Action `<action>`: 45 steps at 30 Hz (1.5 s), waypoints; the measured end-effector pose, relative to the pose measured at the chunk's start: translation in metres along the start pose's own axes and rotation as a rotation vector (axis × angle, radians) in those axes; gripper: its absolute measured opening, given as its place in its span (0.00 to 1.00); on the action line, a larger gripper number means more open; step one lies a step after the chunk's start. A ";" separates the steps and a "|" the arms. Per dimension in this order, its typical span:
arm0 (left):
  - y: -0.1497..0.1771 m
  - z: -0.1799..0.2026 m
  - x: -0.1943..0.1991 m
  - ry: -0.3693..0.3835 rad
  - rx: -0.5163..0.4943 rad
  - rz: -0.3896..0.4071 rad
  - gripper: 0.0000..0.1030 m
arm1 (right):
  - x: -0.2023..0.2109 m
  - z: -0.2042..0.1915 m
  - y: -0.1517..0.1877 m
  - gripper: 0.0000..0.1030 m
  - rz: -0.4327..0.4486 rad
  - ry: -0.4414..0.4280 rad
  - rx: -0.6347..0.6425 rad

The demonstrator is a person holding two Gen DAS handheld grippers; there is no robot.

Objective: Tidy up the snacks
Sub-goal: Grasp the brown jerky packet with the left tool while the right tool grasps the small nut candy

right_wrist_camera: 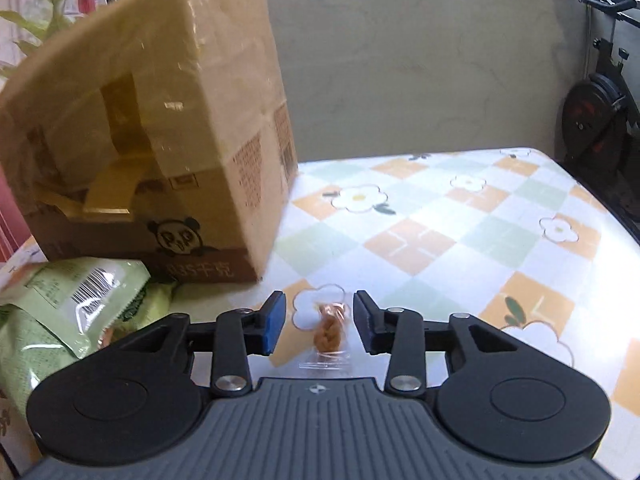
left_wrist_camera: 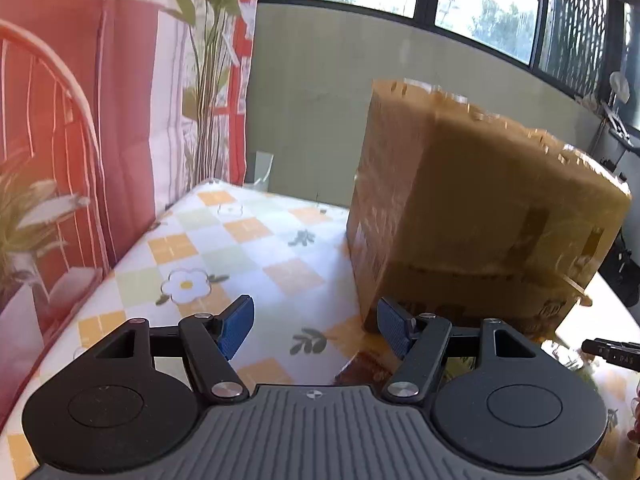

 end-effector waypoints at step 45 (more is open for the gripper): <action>0.086 0.050 -0.048 0.049 -0.176 -0.243 0.52 | 0.012 -0.021 0.009 0.19 0.074 -0.111 0.102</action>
Point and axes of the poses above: each gripper's, at about its wrist camera, not at the fingertips, and x roughly against the way its jaws point, z to its right, y to its underside, the point moved 10 cm from there along -x, roughly the way its jaws point, and after that the axes turned 7 degrees about y, right-handed, at the moved point
